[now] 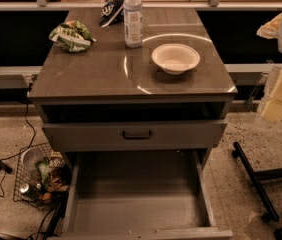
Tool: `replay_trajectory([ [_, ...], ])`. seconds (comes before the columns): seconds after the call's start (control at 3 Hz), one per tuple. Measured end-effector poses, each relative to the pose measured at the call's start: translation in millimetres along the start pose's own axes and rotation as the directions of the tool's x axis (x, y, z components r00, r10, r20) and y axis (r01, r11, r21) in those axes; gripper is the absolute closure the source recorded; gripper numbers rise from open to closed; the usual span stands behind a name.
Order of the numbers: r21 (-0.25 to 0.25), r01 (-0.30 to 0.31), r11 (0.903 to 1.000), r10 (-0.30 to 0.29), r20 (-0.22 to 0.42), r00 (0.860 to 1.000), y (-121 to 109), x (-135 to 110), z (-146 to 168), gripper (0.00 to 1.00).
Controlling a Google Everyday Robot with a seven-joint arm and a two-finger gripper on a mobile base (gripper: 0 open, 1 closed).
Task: Place blue plastic bottle into middle drawer
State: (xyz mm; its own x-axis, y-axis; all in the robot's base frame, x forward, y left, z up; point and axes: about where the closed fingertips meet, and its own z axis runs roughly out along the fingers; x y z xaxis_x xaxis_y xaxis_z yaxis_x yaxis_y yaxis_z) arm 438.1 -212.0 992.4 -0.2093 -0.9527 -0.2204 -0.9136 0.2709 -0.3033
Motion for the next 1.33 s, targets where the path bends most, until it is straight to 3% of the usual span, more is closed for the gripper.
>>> replay_trajectory([
  [0.33,0.01,0.0,1.0,-0.001,0.007,1.0,-3,-2,0,0.0],
  [0.67,0.088,-0.003,0.9961,-0.004,0.074,0.997,-27,-15,0,0.0],
  [1.0,0.196,-0.091,0.9764,0.047,0.221,0.974,-84,-29,1,0.0],
  [1.33,0.254,-0.239,0.9374,0.121,0.405,0.906,-132,-41,-1,0.0],
])
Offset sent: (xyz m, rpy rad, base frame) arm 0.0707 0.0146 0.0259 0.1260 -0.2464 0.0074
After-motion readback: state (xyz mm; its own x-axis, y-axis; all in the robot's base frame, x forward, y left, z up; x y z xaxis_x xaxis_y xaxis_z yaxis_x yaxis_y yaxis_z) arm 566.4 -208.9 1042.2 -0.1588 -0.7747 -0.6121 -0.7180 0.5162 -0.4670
